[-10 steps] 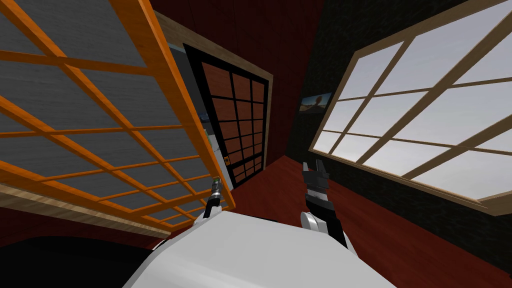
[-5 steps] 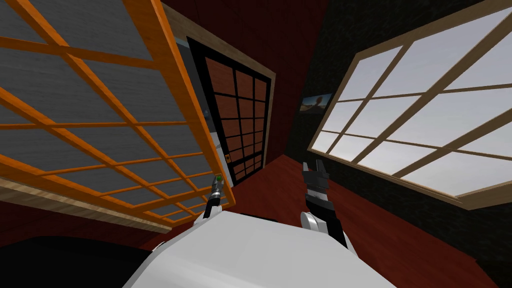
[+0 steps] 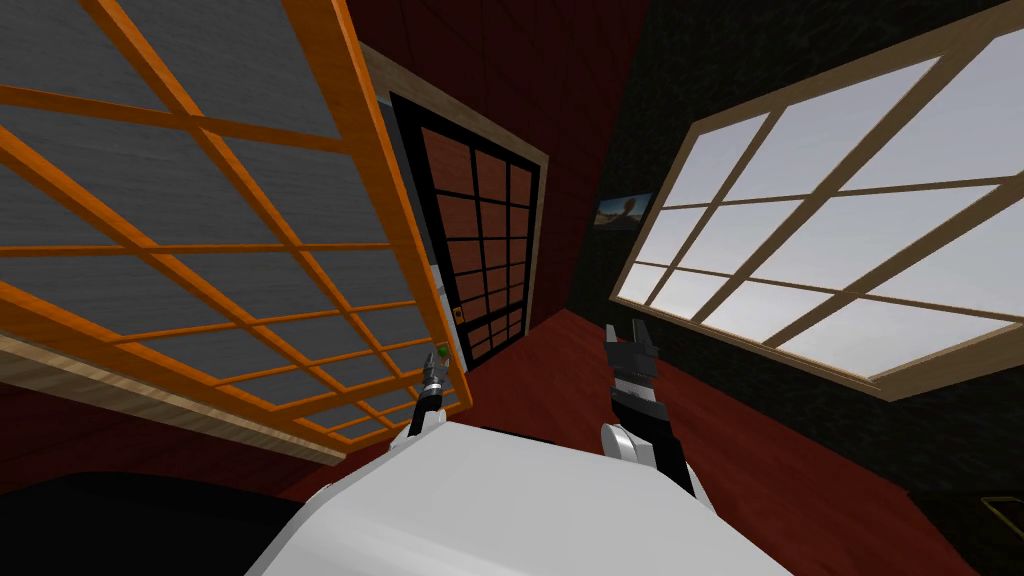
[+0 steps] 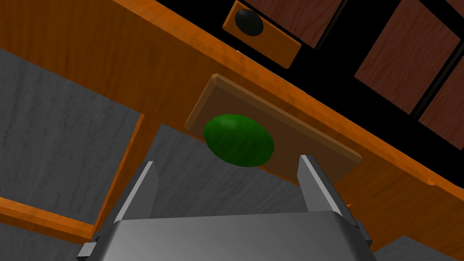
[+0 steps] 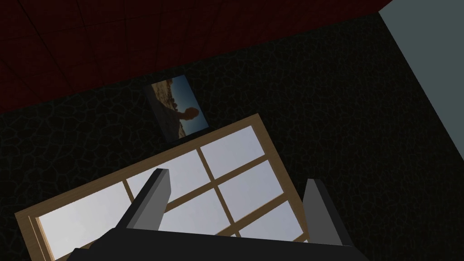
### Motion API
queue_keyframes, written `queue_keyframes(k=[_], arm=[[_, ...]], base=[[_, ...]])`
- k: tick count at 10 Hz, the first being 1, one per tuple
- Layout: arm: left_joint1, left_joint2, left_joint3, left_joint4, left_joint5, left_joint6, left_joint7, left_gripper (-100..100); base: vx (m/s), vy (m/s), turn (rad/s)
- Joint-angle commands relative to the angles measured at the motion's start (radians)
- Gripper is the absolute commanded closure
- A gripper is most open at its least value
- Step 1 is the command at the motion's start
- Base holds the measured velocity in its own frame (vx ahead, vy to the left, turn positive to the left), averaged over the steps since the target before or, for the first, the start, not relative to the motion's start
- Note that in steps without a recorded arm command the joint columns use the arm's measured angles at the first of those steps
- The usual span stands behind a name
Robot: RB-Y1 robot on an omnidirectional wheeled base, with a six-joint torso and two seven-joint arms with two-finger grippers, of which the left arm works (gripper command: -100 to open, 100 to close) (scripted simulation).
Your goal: Pull the door open
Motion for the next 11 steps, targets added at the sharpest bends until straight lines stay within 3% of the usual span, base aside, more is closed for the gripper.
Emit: queue_keyframes(k=[1, 5, 6, 8, 11], arm=[[-0.001, -0.004, -0.009, -0.004, 0.022, -0.002, 0.050, -100], [-0.002, -0.013, -0.028, -0.016, 0.066, -0.006, 0.153, -100], [-0.002, -0.013, -0.028, -0.016, 0.066, -0.006, 0.166, -100], [-0.003, -0.019, -0.041, -0.023, 0.097, -0.008, 0.229, -100], [-0.003, -0.022, -0.048, -0.027, 0.113, -0.009, 0.287, -100]], base=[[-0.075, -0.001, -0.057], [-0.055, 0.010, -0.047], [-0.046, 0.014, -0.026], [-0.053, 0.012, -0.050], [-0.043, 0.010, -0.033]])
